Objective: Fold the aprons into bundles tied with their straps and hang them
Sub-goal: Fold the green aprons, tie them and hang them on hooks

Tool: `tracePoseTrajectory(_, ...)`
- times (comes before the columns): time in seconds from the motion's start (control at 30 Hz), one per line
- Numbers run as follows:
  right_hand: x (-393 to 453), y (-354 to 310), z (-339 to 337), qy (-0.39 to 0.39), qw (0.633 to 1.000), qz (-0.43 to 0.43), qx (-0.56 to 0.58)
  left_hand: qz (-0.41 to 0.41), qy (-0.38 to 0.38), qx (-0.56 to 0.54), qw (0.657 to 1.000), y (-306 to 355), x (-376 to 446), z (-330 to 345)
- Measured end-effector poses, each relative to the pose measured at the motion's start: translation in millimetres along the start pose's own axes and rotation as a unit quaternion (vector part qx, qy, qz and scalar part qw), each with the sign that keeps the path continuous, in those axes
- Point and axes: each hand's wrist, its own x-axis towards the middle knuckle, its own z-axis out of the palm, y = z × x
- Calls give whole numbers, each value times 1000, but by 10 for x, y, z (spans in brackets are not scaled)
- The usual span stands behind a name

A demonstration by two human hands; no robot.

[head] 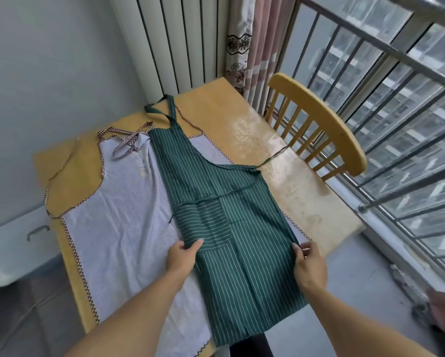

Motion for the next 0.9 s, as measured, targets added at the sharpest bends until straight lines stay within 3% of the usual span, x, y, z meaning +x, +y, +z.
tracePoseTrajectory(0.13,39,129,-37,-34,999,10,4,-19,-138,-29,990,-206,-161,-72)
tracePoseTrajectory(0.2,46,212,-61,-26,999,31,26,-69,-232,6,970,-329,-245,-64)
tracePoseTrajectory(0.27,76,235,-86,2,997,38,60,-99,-275,41,955,-468,-263,-19)
tracePoseTrajectory(0.33,126,179,-127,28,995,23,89,-93,-278,51,955,-582,-273,14)
tracePoseTrajectory(0.43,176,117,-170,8,997,17,80,-64,-252,67,963,-665,-288,30)
tracePoseTrajectory(0.57,104,351,-177,-24,997,77,-2,-50,-203,111,972,-676,-393,54)
tracePoseTrajectory(0.7,-103,584,-171,-66,988,138,11,-15,-177,102,979,-692,-386,167)
tracePoseTrajectory(0.8,-191,653,-175,-110,985,133,13,-40,-218,94,971,-717,-383,177)
tracePoseTrajectory(0.9,-188,678,-188,-76,990,115,11,-68,-277,126,950,-721,-411,166)
